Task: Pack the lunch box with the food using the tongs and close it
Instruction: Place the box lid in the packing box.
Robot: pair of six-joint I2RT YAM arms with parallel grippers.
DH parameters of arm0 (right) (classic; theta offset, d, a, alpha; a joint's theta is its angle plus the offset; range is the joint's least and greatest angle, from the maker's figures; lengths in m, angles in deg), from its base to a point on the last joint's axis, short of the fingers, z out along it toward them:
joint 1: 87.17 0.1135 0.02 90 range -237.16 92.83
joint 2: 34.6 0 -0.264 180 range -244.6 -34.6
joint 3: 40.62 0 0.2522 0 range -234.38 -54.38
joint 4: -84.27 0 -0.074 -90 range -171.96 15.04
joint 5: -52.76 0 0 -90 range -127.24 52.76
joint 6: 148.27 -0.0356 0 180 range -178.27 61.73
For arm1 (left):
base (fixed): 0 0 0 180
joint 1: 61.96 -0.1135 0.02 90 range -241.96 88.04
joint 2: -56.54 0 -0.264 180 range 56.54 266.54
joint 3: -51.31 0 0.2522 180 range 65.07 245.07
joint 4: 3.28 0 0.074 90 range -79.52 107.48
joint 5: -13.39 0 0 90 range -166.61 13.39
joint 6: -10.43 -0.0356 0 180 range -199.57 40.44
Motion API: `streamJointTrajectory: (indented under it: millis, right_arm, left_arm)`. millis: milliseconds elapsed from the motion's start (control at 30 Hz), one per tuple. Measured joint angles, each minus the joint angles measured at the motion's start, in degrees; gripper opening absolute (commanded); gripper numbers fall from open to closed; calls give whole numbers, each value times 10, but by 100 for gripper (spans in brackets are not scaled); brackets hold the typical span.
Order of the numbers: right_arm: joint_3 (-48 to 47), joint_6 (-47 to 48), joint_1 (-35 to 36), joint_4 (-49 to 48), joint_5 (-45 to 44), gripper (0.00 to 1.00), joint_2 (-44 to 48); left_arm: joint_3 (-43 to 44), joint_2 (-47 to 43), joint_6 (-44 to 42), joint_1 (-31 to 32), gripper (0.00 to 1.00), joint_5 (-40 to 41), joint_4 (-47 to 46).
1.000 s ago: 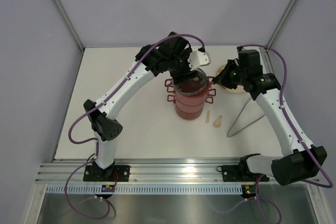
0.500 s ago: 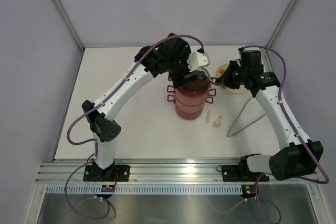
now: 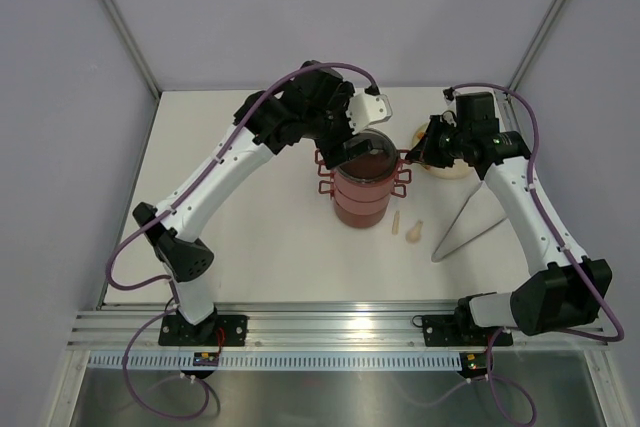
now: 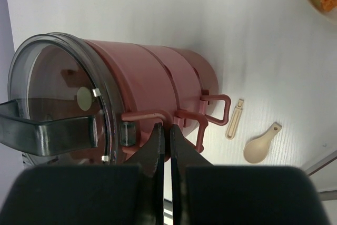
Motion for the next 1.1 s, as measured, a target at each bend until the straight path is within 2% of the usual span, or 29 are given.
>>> streamJointTrajectory:
  millis: [633, 867, 1000, 1100]
  right_arm:
    - [-24, 20, -1, 32, -21, 0, -6]
    - [-26, 23, -1, 40, -20, 0, -7]
    - [-27, 23, -1, 41, -19, 0, -10]
    - [-29, 24, -1, 41, -19, 5, -11]
  left_arm:
    - [-10, -15, 34, 0, 88, 0, -31]
    - [-10, -9, 82, 0, 81, 1, -77]
    - [-11, 10, 122, 0, 80, 0, -111]
    - [-28, 18, 143, 0, 80, 0, -128]
